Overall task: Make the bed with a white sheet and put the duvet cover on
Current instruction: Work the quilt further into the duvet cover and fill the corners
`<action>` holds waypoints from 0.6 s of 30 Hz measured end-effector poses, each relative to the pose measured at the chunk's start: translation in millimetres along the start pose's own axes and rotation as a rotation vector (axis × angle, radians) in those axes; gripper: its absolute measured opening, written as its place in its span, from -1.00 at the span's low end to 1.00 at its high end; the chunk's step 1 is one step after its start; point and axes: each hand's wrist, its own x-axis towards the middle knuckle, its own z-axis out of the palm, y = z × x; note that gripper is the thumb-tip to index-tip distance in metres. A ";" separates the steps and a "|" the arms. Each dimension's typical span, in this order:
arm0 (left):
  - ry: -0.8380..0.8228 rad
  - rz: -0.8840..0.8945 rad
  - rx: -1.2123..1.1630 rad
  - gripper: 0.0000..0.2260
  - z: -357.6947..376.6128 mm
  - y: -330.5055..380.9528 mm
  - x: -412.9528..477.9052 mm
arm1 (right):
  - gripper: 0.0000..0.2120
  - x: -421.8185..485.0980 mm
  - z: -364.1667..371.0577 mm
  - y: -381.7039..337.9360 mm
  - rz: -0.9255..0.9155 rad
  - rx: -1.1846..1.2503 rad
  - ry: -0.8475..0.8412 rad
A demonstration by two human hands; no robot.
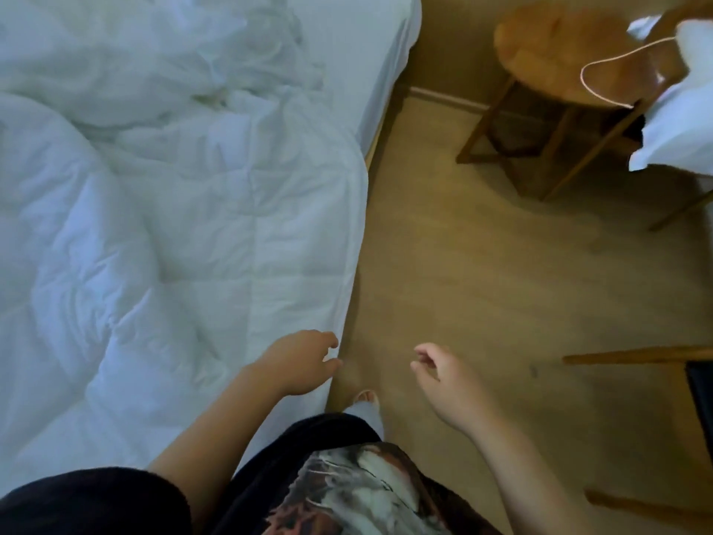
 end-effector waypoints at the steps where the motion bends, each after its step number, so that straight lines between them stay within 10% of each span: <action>1: 0.008 -0.002 -0.018 -0.63 -17.3 12.9 19.4 | -0.66 21.7 -19.8 0.8 -0.018 -0.017 -0.010; 18: 0.316 -0.422 -0.458 -0.61 -261.5 78.1 296.2 | -0.72 447.1 -272.7 -73.6 -0.510 -0.211 -0.323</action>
